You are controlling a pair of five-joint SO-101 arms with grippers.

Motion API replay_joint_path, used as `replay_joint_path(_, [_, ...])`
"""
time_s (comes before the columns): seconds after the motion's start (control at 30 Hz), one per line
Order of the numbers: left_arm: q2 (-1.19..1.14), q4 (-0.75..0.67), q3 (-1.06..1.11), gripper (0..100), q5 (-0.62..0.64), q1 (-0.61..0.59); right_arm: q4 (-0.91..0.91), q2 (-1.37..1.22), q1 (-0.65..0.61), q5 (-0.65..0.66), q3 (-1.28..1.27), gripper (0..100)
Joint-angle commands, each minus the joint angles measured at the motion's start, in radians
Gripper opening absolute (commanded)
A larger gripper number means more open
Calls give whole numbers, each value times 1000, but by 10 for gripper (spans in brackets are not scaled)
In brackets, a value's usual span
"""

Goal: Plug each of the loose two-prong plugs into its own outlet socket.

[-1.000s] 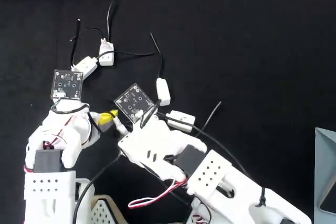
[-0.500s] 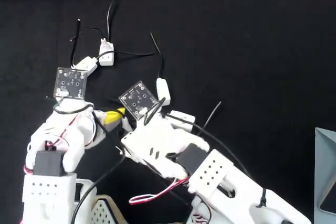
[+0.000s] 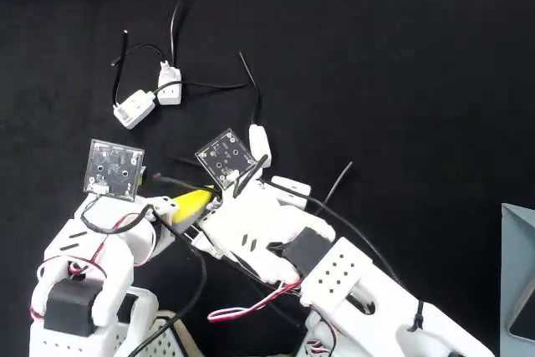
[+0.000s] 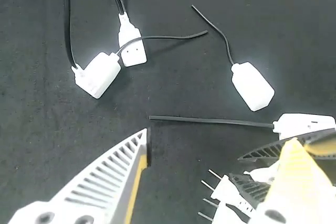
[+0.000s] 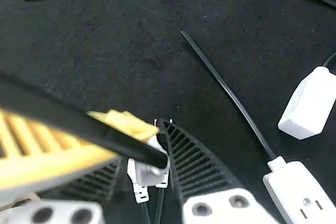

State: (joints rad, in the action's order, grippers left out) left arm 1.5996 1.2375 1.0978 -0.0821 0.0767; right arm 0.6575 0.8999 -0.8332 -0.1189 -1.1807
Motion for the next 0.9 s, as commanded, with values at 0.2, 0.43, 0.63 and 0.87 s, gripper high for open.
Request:
replay_joint_path(0.2, [11,0,-8,377,-43,-154,-3,13,69,11,8,12])
replay_joint_path(0.43, [18,17,30,377,-75,-202,-35,5,118,11,15,13])
replay_joint_path(0.63, [18,12,91,377,-71,-309,-71,-30,120,52,-12,15])
replay_joint_path(0.87, [18,0,157,377,-32,-401,-25,-292,120,52,154,15])
